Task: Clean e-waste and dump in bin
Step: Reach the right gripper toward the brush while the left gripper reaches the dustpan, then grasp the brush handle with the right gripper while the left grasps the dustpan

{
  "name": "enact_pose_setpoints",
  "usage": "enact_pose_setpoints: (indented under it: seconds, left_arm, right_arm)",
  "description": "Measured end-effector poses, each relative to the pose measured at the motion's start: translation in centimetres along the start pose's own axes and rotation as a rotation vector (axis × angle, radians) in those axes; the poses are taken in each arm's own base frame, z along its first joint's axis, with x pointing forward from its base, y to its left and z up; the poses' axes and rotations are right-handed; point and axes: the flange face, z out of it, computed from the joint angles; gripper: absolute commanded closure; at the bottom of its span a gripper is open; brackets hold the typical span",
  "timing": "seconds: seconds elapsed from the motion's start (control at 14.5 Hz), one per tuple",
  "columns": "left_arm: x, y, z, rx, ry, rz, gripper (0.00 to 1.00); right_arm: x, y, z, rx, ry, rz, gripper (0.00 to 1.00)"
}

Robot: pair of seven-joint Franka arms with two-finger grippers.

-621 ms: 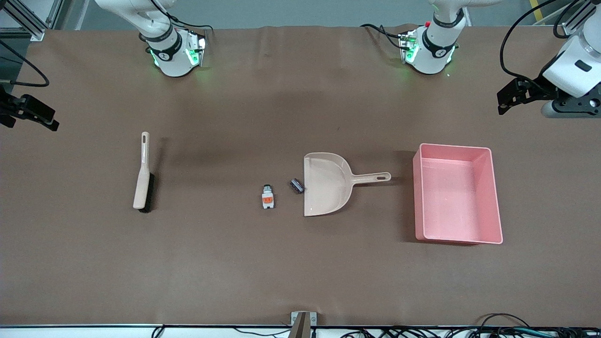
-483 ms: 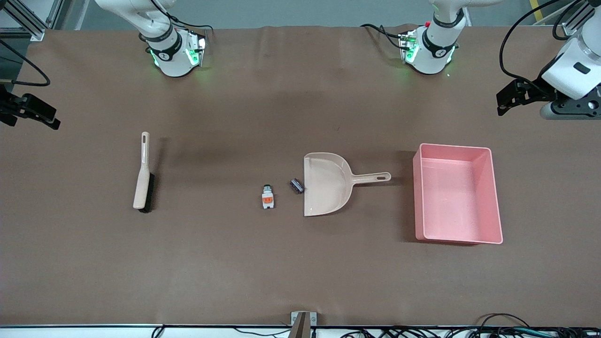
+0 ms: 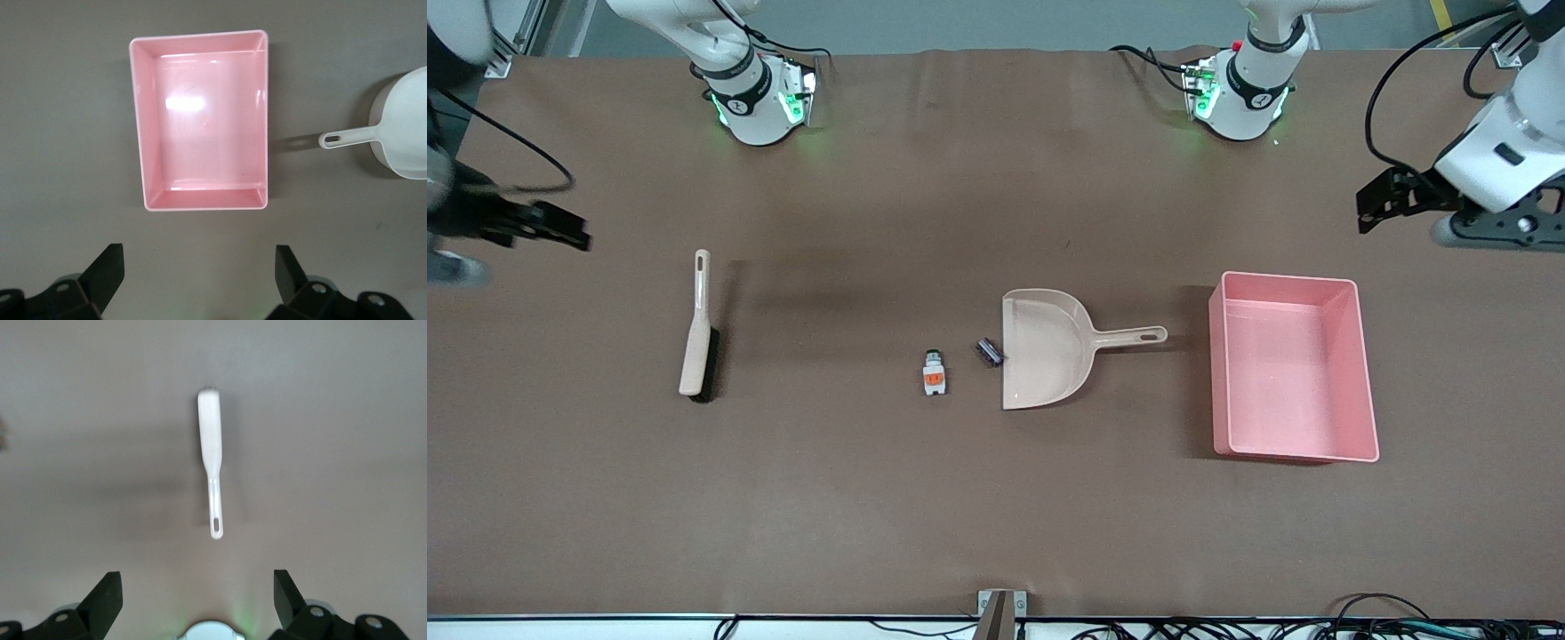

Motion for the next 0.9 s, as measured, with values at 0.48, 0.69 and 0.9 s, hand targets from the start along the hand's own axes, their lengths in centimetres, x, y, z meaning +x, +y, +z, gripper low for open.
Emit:
enact_pose_setpoints:
  seconds: [0.48,0.69,0.9]
  left_arm:
    - [4.7,16.1,9.2,-0.011,-0.039,0.337,0.00]
    - [5.3,21.9,14.0,0.056,-0.050,0.473,0.03]
    - [5.3,26.6,18.9,0.102,-0.070,0.599,0.09]
  right_arm:
    - [4.5,-0.2,13.9,0.020,0.003,0.008,0.00]
    - [4.2,0.0,21.0,0.024,0.073,0.015,0.00]
    - [3.7,-0.1,24.4,0.026,0.147,0.015,0.00]
